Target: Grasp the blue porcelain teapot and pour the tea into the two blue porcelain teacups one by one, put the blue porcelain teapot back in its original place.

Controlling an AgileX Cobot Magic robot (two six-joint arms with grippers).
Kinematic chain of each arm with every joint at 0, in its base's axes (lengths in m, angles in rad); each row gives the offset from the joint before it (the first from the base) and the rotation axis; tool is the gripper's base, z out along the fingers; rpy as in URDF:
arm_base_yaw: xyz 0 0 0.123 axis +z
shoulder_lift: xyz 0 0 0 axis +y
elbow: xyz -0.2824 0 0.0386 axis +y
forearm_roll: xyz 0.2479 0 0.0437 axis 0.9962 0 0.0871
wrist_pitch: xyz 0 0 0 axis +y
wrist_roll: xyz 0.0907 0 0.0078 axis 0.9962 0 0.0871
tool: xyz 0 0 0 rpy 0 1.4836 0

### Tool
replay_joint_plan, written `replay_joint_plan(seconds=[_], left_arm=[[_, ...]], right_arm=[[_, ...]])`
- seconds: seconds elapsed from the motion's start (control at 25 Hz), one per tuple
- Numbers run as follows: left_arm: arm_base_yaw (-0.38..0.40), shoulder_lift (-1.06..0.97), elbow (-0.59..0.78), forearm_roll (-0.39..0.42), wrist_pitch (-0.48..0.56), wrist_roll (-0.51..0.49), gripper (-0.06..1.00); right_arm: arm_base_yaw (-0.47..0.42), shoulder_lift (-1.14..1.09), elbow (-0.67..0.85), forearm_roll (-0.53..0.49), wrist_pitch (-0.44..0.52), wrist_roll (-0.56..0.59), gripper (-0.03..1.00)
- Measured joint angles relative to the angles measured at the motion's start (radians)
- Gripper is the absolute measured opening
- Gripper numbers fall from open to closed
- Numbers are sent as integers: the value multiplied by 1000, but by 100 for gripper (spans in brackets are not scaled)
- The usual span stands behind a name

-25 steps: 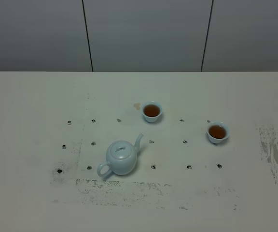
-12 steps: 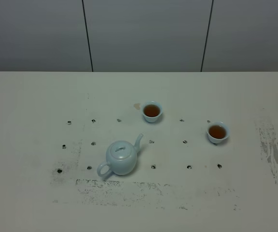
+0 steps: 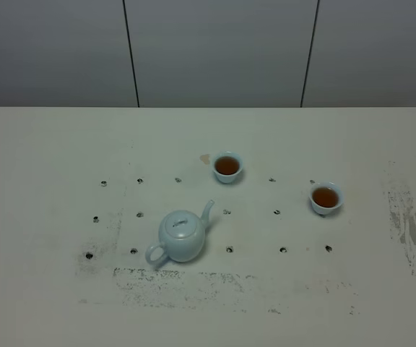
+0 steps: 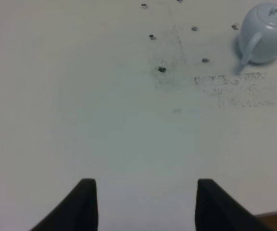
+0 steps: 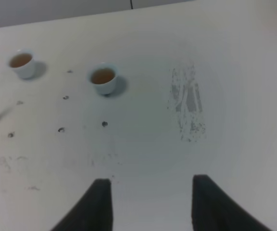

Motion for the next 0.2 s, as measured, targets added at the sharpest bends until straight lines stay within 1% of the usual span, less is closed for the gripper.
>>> replay_joint_plan(seconds=[0.2], left_arm=[[0, 0, 0, 0, 0, 0, 52]], right_arm=[[0, 0, 0, 0, 0, 0, 40]])
